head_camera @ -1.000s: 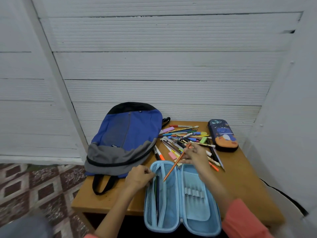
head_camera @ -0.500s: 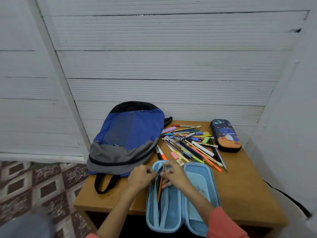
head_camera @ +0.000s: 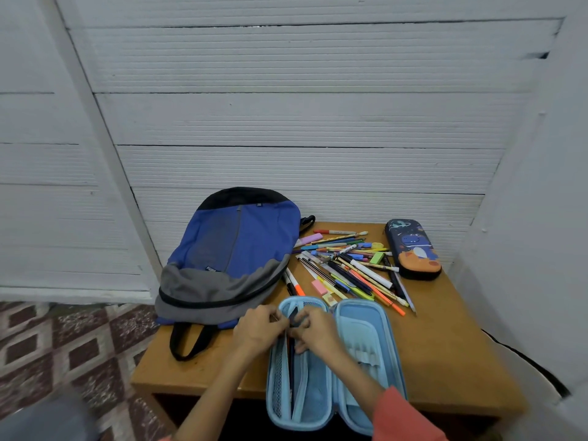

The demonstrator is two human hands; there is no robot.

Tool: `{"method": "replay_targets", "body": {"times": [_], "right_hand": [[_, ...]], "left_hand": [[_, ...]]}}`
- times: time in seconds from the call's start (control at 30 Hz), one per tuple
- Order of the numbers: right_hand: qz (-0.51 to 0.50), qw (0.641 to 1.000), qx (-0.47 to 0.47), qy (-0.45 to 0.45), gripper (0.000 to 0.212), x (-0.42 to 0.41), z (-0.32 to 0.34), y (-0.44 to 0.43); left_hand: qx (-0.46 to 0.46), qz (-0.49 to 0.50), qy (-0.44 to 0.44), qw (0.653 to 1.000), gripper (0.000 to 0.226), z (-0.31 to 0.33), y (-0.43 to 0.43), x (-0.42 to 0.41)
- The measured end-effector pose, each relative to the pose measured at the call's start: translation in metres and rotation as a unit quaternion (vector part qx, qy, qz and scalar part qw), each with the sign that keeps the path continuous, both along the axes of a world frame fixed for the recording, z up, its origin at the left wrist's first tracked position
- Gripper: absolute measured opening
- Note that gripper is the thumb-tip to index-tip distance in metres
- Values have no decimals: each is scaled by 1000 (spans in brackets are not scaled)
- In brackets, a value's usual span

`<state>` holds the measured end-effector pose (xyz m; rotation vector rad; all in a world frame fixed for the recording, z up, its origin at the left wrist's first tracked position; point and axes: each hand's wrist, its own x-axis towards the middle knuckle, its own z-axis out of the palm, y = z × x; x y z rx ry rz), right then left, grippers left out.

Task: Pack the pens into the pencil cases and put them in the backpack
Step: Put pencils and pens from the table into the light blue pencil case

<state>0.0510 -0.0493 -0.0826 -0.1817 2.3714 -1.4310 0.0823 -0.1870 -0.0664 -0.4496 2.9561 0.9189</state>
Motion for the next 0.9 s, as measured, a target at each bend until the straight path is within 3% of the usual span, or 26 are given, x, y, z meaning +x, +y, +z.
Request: {"method": "replay_targets", "body": {"times": [0.27, 0.4, 0.5, 0.67, 0.77, 0.9], "right_hand": [[35, 999, 17, 18, 8, -1, -3, 1], [52, 998, -15, -36, 15, -5, 2, 8], [4, 998, -61, -34, 16, -13, 13, 18], [-149, 983, -67, 81, 9, -44, 26, 63], [-223, 963, -19, 148, 5, -67, 21, 101], [-248, 945, 131, 169, 9, -84, 1, 147]], "left_hand": [[2, 1, 21, 1000, 16, 1, 3, 1], [7, -4, 13, 1000, 15, 3, 3, 1], [12, -4, 3, 1000, 18, 2, 1, 1], [26, 4, 0, 1000, 17, 1, 1, 1], [27, 7, 2, 1000, 17, 2, 2, 1], [31, 8, 1, 1000, 17, 2, 2, 2]]}}
